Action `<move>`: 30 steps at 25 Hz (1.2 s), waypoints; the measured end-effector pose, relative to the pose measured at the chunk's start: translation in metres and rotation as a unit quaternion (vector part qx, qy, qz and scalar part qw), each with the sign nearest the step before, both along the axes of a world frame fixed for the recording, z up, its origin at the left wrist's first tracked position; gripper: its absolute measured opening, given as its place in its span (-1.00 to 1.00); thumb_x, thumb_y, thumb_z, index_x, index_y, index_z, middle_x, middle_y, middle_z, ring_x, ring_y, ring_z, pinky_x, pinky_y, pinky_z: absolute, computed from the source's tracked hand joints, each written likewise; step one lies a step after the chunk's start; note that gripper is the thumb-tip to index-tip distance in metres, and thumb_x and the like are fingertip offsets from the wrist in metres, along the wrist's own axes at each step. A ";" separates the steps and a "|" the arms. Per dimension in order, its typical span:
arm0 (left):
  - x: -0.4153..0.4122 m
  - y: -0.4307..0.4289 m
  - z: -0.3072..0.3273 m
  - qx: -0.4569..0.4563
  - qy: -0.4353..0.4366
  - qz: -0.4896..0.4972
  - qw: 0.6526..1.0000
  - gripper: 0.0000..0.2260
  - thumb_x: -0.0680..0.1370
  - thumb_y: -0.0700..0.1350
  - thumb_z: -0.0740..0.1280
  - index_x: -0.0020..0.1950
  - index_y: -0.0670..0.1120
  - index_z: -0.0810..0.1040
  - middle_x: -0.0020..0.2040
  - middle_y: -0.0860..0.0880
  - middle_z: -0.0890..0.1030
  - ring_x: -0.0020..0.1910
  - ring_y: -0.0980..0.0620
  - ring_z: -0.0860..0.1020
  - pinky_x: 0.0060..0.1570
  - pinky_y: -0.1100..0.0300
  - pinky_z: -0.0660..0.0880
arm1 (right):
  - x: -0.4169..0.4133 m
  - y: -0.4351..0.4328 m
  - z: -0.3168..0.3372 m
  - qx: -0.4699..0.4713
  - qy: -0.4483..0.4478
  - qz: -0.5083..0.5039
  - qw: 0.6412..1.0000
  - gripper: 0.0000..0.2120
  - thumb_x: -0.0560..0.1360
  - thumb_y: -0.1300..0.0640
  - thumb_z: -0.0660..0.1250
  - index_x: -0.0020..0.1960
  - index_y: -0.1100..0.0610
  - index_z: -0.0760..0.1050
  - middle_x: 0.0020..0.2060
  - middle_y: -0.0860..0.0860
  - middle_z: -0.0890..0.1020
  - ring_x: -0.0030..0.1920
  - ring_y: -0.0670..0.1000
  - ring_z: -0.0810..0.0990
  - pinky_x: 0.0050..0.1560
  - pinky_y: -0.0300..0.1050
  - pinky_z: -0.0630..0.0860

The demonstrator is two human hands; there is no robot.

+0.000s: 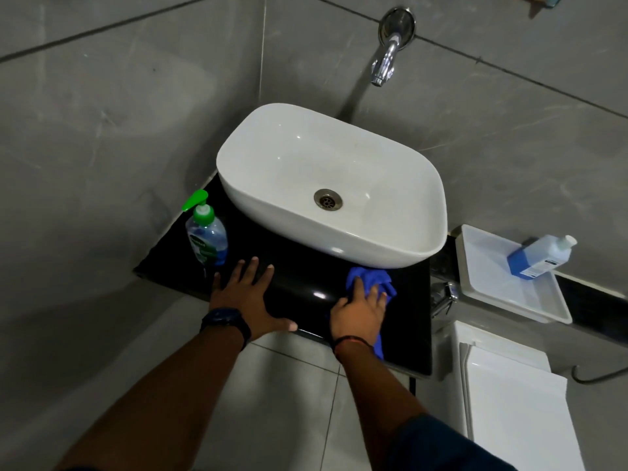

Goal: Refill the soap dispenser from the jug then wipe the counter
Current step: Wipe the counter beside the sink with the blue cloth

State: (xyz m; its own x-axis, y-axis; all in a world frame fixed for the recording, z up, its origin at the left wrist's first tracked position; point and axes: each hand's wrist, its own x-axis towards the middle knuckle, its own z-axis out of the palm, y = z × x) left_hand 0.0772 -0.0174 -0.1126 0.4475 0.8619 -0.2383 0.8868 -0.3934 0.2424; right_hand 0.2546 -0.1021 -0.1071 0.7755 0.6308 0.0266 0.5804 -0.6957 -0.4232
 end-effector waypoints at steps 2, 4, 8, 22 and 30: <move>0.000 0.001 0.000 0.004 0.001 0.001 1.000 0.10 0.07 0.59 0.16 0.50 0.16 -0.07 0.56 0.02 -0.09 0.52 -0.05 -0.12 0.40 -0.25 -0.10 | -0.034 0.023 0.000 0.008 0.011 0.049 0.999 -0.47 0.47 0.16 0.21 0.45 0.09 0.28 0.47 0.25 0.21 0.48 0.24 0.09 0.49 -0.01 -0.07; 0.001 0.001 -0.001 0.022 -0.007 0.002 1.000 -0.02 0.19 0.49 0.18 0.50 0.13 -0.04 0.56 0.02 -0.05 0.52 -0.05 -0.08 0.41 -0.27 -0.06 | -0.062 0.039 0.000 0.020 0.026 0.140 0.990 -0.47 0.46 0.19 0.22 0.43 0.08 0.32 0.47 0.24 0.23 0.49 0.23 0.09 0.49 -0.03 -0.04; 0.001 0.001 -0.001 0.030 -0.034 0.017 0.999 0.03 0.13 0.52 0.14 0.50 0.09 -0.01 0.55 0.03 0.01 0.52 -0.03 -0.03 0.40 -0.25 -0.04 | -0.050 0.042 0.006 0.015 0.053 0.331 0.942 -0.48 0.45 0.25 0.23 0.40 0.05 0.37 0.46 0.21 0.27 0.50 0.18 0.11 0.48 -0.14 0.01; -0.001 0.000 0.003 -0.003 0.002 -0.003 1.000 0.18 0.06 0.61 0.15 0.52 0.06 -0.11 0.56 0.04 -0.13 0.52 -0.04 -0.16 0.42 -0.23 -0.13 | 0.005 -0.008 -0.007 0.006 -0.014 -0.006 1.000 -0.46 0.46 0.16 0.24 0.44 0.09 0.30 0.45 0.28 0.24 0.47 0.27 0.11 0.48 0.00 -0.03; 0.000 0.000 -0.001 0.019 -0.013 0.004 1.000 0.12 0.08 0.59 0.15 0.51 0.06 -0.04 0.56 0.04 -0.04 0.52 -0.03 -0.07 0.41 -0.23 -0.06 | -0.034 0.019 0.001 0.025 0.043 0.335 0.941 -0.50 0.45 0.24 0.24 0.38 0.05 0.40 0.44 0.22 0.30 0.48 0.19 0.15 0.48 -0.09 0.08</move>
State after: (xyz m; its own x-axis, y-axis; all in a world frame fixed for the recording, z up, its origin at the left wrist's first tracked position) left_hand 0.0774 -0.0173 -0.1139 0.4457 0.8739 -0.1940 0.8837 -0.3950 0.2509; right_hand 0.2208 -0.0835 -0.1057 0.2055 0.9783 0.0254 0.8438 -0.1639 -0.5109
